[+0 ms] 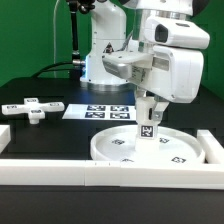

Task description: Assemble round table

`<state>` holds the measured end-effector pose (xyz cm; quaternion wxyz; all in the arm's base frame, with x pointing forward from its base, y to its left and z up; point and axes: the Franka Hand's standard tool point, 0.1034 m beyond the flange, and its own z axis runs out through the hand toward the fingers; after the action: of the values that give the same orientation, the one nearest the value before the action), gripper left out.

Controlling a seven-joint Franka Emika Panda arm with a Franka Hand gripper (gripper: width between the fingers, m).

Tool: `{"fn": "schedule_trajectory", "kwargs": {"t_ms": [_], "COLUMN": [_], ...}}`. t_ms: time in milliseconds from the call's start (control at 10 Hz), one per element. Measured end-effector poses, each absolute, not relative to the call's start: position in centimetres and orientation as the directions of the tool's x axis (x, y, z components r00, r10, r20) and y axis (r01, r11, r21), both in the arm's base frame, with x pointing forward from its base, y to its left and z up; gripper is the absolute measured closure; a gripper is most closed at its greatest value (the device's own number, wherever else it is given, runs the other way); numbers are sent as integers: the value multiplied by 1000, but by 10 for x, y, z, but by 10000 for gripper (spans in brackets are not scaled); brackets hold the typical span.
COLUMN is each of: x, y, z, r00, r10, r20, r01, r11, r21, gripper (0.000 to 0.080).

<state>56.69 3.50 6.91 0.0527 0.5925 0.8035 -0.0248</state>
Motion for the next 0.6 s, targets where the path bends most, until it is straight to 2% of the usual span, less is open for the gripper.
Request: {"fn": "schedule_trajectory", "kwargs": {"t_ms": [200,300,600], "x": [567,567,566], "y": [34,33,32], "z": [69,69,68], "r00": [-242,-150,100], "r10": [963,982,989], "r20": [-115,-115,-108], "r01": [970,988,995], "r11": [245,152,-99], "r21": [11,4,16], "gripper": [390,390,390]}}
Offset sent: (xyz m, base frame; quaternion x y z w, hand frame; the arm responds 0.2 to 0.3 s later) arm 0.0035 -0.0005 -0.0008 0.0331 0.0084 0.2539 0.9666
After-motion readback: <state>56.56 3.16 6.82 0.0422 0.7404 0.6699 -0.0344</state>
